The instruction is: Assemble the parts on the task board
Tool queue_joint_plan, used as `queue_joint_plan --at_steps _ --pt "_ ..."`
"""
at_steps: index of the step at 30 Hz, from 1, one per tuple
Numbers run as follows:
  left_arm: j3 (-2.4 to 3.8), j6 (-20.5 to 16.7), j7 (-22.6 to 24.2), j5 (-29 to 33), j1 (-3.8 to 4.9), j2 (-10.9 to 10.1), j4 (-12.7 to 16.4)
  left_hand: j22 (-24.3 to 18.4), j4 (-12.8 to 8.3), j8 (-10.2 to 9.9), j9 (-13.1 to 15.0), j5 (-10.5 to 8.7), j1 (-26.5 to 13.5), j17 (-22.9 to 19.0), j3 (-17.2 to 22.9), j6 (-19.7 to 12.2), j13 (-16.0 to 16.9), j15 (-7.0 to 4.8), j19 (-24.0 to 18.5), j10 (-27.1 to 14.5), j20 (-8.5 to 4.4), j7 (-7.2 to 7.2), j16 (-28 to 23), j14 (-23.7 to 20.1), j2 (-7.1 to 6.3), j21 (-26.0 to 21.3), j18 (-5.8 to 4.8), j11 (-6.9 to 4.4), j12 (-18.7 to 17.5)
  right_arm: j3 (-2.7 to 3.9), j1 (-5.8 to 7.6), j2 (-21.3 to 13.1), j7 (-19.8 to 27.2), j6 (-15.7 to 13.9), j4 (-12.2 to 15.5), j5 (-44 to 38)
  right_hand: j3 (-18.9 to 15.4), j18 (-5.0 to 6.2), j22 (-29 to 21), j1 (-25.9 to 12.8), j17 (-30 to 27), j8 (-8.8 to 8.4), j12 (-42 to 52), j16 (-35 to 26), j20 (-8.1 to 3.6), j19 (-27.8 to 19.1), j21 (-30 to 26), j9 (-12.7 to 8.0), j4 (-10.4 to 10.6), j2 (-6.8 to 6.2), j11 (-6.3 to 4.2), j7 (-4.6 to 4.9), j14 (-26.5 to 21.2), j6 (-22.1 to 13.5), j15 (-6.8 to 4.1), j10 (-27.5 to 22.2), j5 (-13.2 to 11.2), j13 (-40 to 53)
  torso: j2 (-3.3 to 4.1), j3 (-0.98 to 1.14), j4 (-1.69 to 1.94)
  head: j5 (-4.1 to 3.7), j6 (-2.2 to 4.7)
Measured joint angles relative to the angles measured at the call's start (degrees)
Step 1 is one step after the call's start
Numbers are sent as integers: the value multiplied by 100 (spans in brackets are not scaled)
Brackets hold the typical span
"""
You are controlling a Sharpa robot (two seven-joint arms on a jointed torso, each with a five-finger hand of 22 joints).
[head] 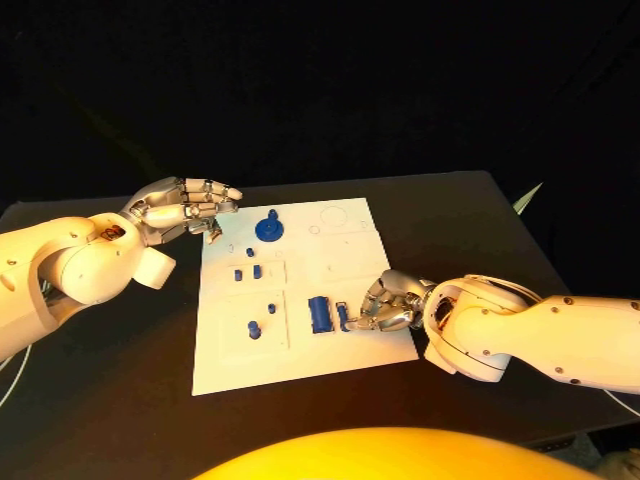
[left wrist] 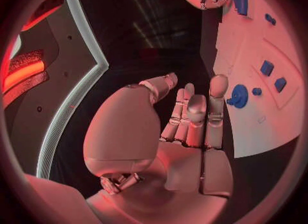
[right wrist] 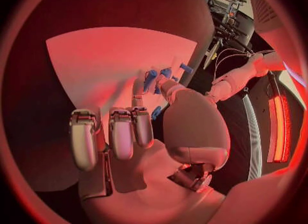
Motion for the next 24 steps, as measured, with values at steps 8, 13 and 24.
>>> queue_joint_plan --at_steps 8,13,24 --pt "0 0 0 -4 0 0 2 0 0 0 0 0 0 0 0 0 0 0 0 0 0 0 0 0 0 0 0 0 0 0 -3 11 78 151 5 5 -4 0 -1 40 0 0 0 0 0 0 0 -3 -35 9 0 0 0 0 0 0 0 0 1 1 7 9 -18" --pt "0 0 1 -6 0 0 2 0 0 0 -5 0 0 0 0 0 0 0 0 0 0 0 -1 0 0 0 0 0 0 0 -5 40 90 239 -42 8 20 0 -1 128 0 0 0 0 0 0 0 -15 -59 7 0 0 0 0 0 0 0 -1 1 -4 12 18 -38" --pt "-1 0 1 -8 0 -6 3 1 0 0 -4 0 0 1 0 0 1 0 0 0 0 0 -1 0 0 0 0 0 0 -1 -13 124 88 282 -150 10 20 0 -1 174 -1 -1 0 0 0 0 0 -32 -90 53 0 0 0 0 1 0 0 -1 1 -4 10 38 -54"
